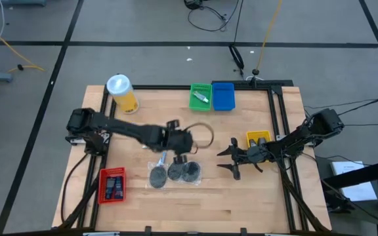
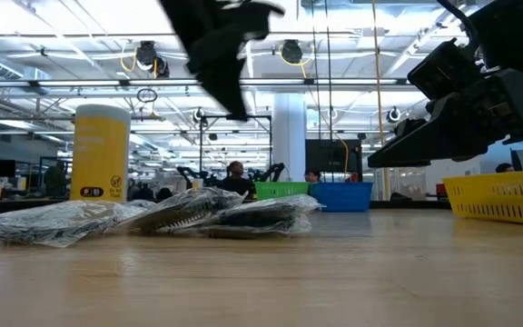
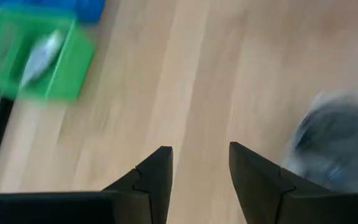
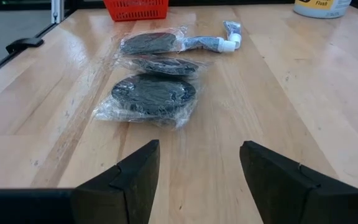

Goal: Pick & Place Travel size toiletries
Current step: Put the white toothpaste into the green basket

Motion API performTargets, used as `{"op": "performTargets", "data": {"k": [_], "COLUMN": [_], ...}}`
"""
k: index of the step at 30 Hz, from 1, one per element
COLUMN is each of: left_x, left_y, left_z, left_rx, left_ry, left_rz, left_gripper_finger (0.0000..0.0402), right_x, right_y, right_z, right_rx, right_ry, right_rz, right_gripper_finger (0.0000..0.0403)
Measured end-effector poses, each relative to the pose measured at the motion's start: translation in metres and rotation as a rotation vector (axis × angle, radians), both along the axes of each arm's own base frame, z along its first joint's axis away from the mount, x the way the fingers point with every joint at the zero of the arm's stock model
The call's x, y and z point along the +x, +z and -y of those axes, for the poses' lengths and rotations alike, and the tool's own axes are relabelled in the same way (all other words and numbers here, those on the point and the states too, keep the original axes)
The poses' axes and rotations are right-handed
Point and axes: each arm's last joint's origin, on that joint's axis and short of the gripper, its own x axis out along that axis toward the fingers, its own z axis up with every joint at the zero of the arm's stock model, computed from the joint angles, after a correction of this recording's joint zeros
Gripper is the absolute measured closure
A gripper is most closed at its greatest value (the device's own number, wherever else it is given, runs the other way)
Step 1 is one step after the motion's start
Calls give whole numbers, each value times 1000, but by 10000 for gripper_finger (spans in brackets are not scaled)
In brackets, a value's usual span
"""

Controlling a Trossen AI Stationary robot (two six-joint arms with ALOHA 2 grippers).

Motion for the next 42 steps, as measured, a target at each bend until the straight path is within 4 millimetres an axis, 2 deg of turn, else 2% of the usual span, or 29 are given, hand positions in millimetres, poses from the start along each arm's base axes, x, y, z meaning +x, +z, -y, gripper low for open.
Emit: {"op": "performTargets", "data": {"k": [5, 7, 10, 14, 19, 24, 30, 36, 39, 42], "left_x": [-33, -49, -77, -109, -136, -147, -148, -140, -142, -145], "left_y": [-36, -42, -44, -46, -68, -93, -104, -100, -102, -104], "left_z": [20, 22, 22, 18, 15, 11, 1, -2, -8, -16], "left_rx": [51, 48, 35, -100, -207, -121, -80, -73, -60, -66], "left_ry": [198, 318, 401, 381, 151, -4, 9, -18, -4, 25], "left_rz": [-104, -106, -88, -54, -54, -56, 1, 73, 42, -4], "left_gripper_finger": [258, 262, 265, 266, 266, 265, 258, 185, 144, 125], "right_x": [0, 0, 0, 0, 0, 1, 1, 1, 1, 1], "right_y": [0, 0, 0, 1, 1, 1, 3, 3, 3, 3], "right_z": [0, 0, 0, 0, 0, 0, 0, 0, 0, 0], "right_rx": [8, 6, 5, -11, -14, -17, -18, -22, -22, -22], "right_ry": [-3, -2, -2, 4, 3, 3, 3, 5, 5, 5], "right_rz": [0, 0, 2, 9, 12, 16, 28, 34, 33, 34], "right_gripper_finger": [188, 188, 188, 188, 188, 188, 188, 188, 188, 188]}}
